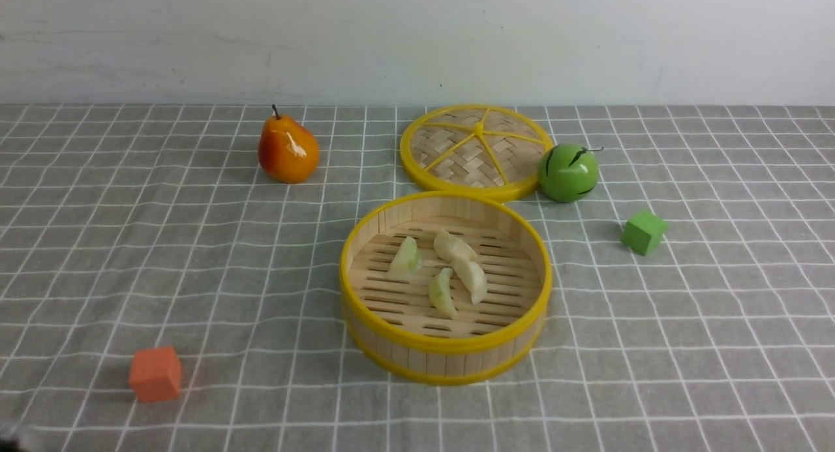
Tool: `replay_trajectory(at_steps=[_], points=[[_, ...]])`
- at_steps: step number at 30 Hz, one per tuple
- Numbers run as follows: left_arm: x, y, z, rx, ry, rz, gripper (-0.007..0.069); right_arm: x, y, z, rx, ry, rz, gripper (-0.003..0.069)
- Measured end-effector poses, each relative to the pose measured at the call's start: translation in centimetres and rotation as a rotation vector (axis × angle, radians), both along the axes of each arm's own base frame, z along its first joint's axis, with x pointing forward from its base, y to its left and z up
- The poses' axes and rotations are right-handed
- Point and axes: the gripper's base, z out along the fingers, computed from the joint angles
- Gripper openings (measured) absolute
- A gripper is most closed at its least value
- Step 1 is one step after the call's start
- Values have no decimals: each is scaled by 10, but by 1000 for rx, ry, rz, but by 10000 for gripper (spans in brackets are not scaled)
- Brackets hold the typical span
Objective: Put the dumplings into the steamer on the table with the grey tablecloth.
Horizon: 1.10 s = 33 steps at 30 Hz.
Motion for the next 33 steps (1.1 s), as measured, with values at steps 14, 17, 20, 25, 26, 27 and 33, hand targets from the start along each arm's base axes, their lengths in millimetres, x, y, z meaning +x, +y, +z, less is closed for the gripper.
replay_trajectory(at_steps=[14, 17, 20, 25, 26, 27, 33], points=[[-27, 30, -44, -179, -320, 404, -14, 0, 0, 0, 2, 0, -1, 53], [-29, 30, -50, -171, -262, 408, -14, 0, 0, 0, 0, 0, -1, 58], [-29, 30, -50, -171, -260, 408, -14, 0, 0, 0, 0, 1, -1, 63], [-29, 30, -50, -178, -259, 410, -14, 0, 0, 0, 0, 1, -1, 70], [-29, 30, -50, -179, -259, 410, -14, 0, 0, 0, 1, 1, -1, 73], [-29, 30, -50, -179, -259, 410, -14, 0, 0, 0, 1, 1, -1, 74], [-29, 30, -50, -179, -259, 410, -14, 0, 0, 0, 1, 1, -1, 82]])
